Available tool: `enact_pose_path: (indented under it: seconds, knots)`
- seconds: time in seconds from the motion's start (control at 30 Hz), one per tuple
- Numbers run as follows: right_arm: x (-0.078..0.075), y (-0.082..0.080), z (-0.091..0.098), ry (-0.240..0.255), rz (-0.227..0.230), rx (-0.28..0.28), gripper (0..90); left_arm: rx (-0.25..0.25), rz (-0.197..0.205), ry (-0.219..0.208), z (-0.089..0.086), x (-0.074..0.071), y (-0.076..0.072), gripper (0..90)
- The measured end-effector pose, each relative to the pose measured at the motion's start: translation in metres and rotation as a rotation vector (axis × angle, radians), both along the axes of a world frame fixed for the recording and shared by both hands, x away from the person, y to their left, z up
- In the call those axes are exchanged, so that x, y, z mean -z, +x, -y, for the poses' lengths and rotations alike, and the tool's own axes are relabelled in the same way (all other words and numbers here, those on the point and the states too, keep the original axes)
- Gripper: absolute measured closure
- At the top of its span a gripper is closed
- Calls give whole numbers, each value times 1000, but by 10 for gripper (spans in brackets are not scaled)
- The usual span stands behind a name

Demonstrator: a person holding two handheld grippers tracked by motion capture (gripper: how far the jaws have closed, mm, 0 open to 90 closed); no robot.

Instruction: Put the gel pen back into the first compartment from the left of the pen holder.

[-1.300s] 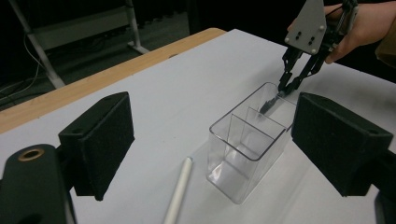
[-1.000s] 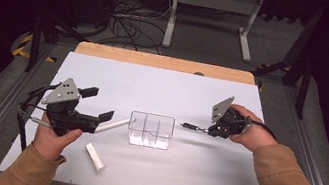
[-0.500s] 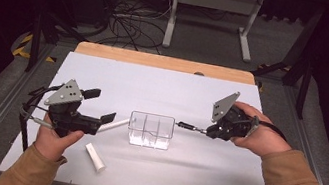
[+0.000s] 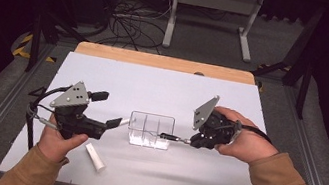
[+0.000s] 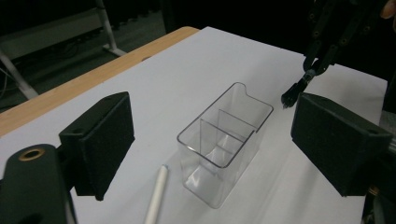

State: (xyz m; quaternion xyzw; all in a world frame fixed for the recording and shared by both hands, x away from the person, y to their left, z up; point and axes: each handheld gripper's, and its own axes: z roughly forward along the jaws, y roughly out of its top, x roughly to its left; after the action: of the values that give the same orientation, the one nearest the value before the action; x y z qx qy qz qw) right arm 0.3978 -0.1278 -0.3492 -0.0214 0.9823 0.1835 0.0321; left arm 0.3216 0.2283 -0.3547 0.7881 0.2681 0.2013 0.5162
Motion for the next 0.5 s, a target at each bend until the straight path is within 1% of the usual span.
enact_pose_path:
  seconds: [0.07,0.13,0.17,0.27,0.3,0.33,0.43,0.5]
  knots:
    - [0,-3,-7,-4,-12,-6,802,32,-5,9,4,-1,1,115]
    - [2,-4,-14,-13,-23,-26,802,62,-15,10,9,-3,1,112]
    - [3,-5,-17,-17,-22,-26,801,80,-19,11,12,-3,1,112]
    - [5,-7,-28,-30,-38,-39,801,109,-23,53,23,-3,2,120]
    - [6,-8,-32,-35,-41,-46,802,123,-28,65,26,-3,2,131]
    - [6,-9,-36,-39,-45,-44,801,140,-33,67,30,-2,2,147]
    - [8,-12,-45,-41,-54,-60,801,177,-59,87,41,1,2,198]
    - [9,-14,-50,-45,-57,-64,801,198,-65,114,48,3,3,232]
